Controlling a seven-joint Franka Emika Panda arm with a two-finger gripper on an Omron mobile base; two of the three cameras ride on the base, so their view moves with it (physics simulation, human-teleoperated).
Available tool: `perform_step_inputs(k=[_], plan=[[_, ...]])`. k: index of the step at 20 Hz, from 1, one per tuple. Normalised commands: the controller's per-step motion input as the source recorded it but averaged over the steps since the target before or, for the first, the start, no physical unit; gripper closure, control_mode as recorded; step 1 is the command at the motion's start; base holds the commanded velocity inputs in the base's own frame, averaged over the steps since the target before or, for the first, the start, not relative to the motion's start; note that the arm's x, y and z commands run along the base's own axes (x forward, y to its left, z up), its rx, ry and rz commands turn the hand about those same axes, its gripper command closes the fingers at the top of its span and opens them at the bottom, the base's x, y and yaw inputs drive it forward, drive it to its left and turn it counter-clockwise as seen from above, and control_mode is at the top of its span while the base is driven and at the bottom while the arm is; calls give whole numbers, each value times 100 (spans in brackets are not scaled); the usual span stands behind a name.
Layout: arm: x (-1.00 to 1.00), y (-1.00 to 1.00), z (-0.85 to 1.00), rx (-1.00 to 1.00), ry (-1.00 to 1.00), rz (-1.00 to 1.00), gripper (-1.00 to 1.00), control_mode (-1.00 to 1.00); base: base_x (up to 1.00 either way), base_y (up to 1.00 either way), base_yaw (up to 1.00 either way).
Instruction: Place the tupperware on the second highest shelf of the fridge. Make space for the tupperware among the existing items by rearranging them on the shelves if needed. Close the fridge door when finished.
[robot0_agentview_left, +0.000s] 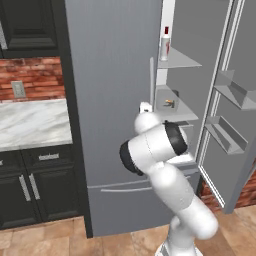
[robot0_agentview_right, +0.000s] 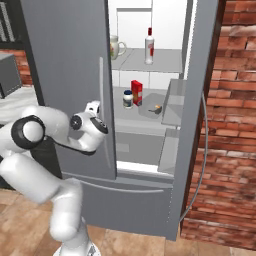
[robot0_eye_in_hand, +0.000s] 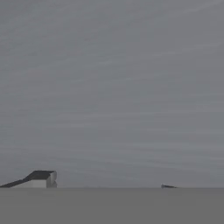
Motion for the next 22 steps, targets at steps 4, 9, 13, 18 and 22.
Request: perform_step_inputs(k=[4, 9, 13, 18, 22], plan=[[4, -4, 34, -1, -26, 36, -100, -100, 0, 0, 0], [-50, 18, 74, -8, -28, 28, -100, -100, 0, 0, 0], [-72, 49, 100, -4, -24, 24, -100, -100, 0, 0, 0], [-70, 30, 100, 4, -6, 15, -100, -100, 0, 0, 0], [-51, 0, 100, 16, 4, 13, -100, -100, 0, 0, 0]])
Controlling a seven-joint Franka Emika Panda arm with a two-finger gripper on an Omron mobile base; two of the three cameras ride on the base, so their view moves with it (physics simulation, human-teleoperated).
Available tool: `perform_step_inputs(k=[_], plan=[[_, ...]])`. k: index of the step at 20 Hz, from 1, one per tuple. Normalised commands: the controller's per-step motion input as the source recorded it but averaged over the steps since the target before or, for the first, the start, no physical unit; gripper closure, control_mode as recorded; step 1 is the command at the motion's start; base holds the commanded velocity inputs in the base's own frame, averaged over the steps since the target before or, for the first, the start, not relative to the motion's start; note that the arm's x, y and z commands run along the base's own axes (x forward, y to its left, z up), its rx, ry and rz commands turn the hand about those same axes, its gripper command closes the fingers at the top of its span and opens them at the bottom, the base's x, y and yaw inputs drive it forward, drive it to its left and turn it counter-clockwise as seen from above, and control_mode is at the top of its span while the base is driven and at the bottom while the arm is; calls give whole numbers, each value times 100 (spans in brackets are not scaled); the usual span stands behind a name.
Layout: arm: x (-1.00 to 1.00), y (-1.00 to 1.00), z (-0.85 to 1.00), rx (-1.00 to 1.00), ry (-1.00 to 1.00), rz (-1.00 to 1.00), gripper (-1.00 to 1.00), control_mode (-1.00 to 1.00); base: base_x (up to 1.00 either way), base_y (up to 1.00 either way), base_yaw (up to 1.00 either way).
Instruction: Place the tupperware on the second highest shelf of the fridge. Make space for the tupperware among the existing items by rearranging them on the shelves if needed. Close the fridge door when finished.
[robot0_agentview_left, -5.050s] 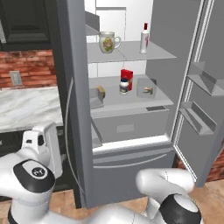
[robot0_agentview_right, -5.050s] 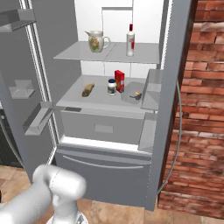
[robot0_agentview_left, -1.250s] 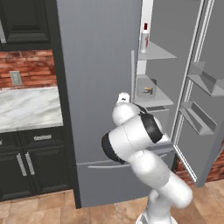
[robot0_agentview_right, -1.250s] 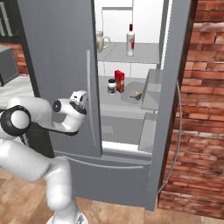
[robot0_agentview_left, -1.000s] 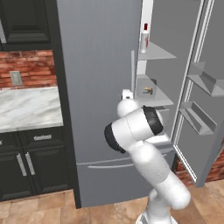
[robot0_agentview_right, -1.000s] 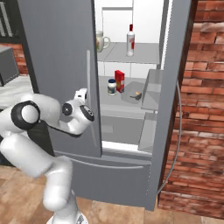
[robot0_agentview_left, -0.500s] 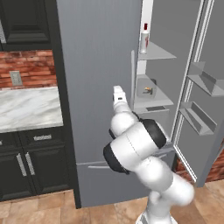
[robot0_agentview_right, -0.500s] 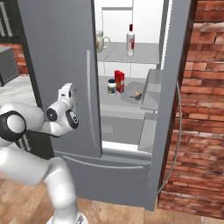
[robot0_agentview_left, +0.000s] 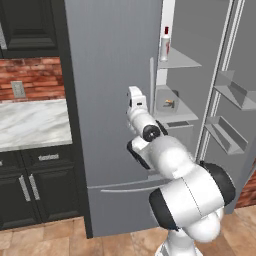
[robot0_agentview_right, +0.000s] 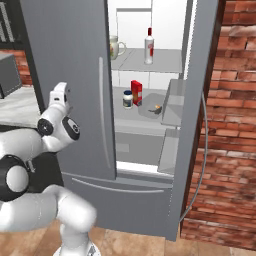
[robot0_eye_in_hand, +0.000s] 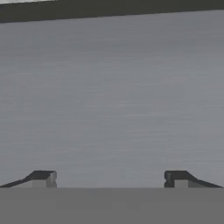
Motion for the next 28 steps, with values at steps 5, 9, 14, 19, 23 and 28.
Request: perform_step_inputs(k=[5, 9, 14, 19, 23, 28], plan=[[-15, 0, 100, 8, 20, 7, -100, -100, 0, 0, 0], [-27, -1, 98, 0, 20, 6, -100, -100, 0, 0, 0], [-23, -37, 30, -2, 12, 20, -100, -100, 0, 0, 0], [-65, -34, 25, -5, 12, 24, -100, -100, 0, 0, 0], [-94, -25, 16, -4, 5, 25, -100, -100, 0, 0, 0], [-100, -56, 0, 0, -3, 20, -100, -100, 0, 0, 0]])
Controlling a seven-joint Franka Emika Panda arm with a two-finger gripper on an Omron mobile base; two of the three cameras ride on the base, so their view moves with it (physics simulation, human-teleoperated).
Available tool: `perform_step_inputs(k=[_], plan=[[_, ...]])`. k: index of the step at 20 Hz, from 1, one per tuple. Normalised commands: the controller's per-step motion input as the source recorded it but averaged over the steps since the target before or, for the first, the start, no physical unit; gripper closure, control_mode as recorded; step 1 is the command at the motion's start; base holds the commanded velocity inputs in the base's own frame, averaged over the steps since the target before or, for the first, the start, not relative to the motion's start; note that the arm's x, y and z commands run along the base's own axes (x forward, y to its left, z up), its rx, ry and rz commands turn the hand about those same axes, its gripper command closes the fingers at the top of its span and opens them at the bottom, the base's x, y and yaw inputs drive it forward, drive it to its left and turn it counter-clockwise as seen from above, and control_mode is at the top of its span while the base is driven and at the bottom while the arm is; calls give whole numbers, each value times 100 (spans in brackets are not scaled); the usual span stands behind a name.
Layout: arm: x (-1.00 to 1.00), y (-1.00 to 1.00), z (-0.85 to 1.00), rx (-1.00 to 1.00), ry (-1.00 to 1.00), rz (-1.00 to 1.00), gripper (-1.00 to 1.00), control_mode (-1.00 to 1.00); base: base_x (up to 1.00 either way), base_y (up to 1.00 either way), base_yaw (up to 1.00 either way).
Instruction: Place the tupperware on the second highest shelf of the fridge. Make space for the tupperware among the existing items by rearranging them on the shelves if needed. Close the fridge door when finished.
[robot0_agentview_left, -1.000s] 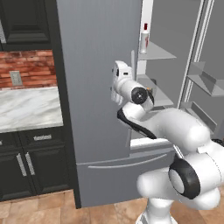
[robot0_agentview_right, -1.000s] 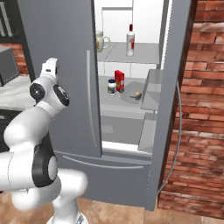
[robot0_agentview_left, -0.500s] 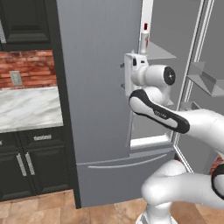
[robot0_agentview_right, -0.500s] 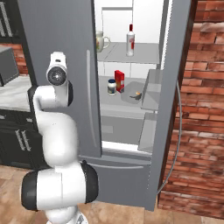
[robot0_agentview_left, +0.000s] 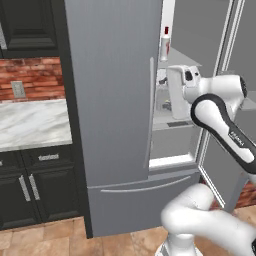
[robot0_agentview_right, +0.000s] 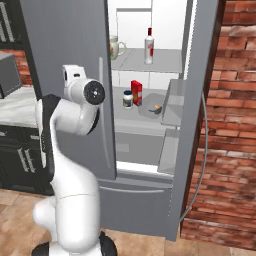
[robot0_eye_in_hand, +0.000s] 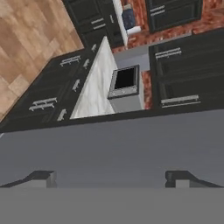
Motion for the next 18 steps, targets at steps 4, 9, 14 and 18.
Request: perform_step_inputs(k=[4, 9, 14, 18], plan=[[-100, -87, 5, 4, -5, 3, -100, -100, 0, 0, 0], [-97, -100, 0, 7, 0, 0, -100, -100, 0, 0, 0], [-98, -100, 0, 9, 0, -1, -100, -100, 0, 0, 0], [-79, -100, 0, 12, 0, 0, -100, -100, 0, 0, 0]])
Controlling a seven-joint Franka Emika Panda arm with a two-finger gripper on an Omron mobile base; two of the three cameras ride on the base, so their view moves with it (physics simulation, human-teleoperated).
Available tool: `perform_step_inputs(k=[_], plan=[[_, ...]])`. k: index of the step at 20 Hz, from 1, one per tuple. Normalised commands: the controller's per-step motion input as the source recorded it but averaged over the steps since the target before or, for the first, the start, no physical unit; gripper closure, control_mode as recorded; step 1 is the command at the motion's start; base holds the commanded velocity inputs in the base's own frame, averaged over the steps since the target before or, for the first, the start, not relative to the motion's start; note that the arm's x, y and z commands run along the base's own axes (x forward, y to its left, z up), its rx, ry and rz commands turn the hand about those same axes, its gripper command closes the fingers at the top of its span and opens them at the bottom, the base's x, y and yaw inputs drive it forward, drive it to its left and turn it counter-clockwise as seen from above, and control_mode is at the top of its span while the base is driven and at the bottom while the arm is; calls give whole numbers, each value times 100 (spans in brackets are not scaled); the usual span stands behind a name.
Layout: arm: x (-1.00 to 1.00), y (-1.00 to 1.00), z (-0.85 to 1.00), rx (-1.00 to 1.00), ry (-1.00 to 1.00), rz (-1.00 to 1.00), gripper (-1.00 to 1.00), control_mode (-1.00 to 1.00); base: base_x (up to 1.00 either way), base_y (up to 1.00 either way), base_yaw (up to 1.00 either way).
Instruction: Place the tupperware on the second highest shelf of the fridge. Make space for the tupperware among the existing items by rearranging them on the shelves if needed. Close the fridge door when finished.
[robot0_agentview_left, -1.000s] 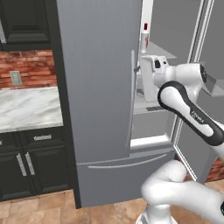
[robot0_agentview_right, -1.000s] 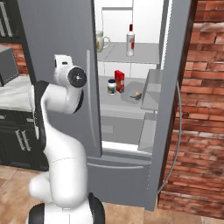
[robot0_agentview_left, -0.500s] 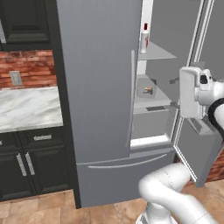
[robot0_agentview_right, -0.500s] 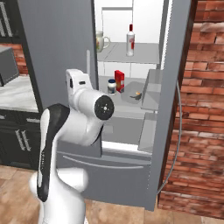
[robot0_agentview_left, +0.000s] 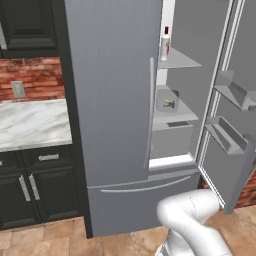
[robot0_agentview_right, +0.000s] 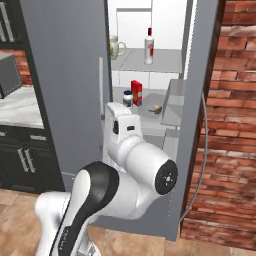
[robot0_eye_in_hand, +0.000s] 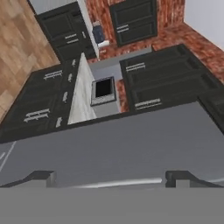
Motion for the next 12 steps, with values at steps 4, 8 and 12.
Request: perform_step_inputs(k=[4, 8, 12], plan=[[-43, -100, 0, 14, 0, 0, -100, -100, 0, 0, 0], [-29, -100, -8, 15, 0, 0, -100, -100, 0, 0, 0], [-7, -100, -12, 15, 0, 0, -100, -100, 0, 0, 0]])
